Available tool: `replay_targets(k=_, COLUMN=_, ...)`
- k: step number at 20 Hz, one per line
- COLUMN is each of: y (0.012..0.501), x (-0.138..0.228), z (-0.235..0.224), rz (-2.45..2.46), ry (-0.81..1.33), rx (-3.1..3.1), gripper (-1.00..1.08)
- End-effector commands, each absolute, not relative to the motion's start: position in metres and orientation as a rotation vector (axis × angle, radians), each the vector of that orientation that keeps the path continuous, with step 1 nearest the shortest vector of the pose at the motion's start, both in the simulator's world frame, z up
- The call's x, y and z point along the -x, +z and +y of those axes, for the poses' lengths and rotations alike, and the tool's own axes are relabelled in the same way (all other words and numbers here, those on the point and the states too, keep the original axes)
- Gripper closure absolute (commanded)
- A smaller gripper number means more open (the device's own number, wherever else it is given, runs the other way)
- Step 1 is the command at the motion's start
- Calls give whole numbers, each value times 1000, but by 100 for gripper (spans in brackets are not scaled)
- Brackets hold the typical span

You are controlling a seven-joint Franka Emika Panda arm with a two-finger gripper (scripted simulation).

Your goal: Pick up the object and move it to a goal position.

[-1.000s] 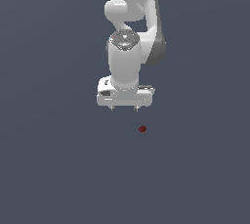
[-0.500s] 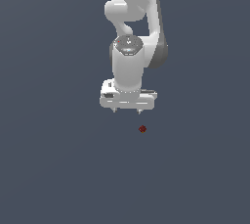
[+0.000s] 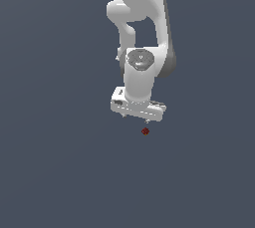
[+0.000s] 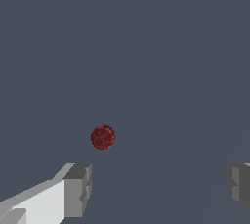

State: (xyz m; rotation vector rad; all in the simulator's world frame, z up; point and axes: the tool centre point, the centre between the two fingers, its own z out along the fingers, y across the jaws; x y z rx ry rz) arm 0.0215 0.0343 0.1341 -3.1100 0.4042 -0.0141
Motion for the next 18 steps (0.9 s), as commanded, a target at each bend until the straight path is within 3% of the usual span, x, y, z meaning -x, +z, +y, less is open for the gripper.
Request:
replay_targets(k=1, y=124, x=-23, z=43, rz=497, ry=-10, rx=3096, gripper=-92)
replay_targets(k=18, y=72, x=-27, z=84, rz=967, ry=0, rx=2988, gripper=-92)
